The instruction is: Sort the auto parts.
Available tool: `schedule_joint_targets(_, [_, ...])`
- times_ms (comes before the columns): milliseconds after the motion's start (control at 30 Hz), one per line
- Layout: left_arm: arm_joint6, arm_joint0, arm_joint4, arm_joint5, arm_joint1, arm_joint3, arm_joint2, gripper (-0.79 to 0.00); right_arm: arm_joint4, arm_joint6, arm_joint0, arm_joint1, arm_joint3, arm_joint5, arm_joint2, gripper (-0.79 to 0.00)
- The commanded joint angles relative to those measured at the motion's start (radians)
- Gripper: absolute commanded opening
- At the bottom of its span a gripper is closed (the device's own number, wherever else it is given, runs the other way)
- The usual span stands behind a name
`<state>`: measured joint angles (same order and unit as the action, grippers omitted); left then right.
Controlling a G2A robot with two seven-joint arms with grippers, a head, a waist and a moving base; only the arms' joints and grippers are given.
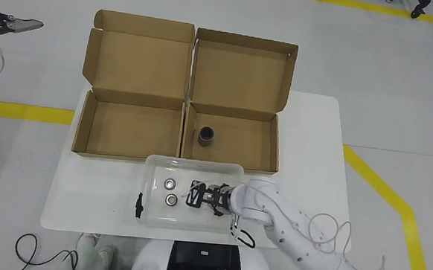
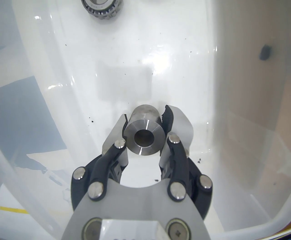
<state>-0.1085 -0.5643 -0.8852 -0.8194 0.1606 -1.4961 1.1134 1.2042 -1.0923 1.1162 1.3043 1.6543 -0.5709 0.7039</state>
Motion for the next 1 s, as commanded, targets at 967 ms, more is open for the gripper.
schedule_joint_targets(967, [0.0, 0.0, 0.0, 0.0, 0.0, 0.0, 0.0, 0.0, -0.118, 0.776, -0.181, 0.059, -0.097, -0.161, -0.006, -0.785])
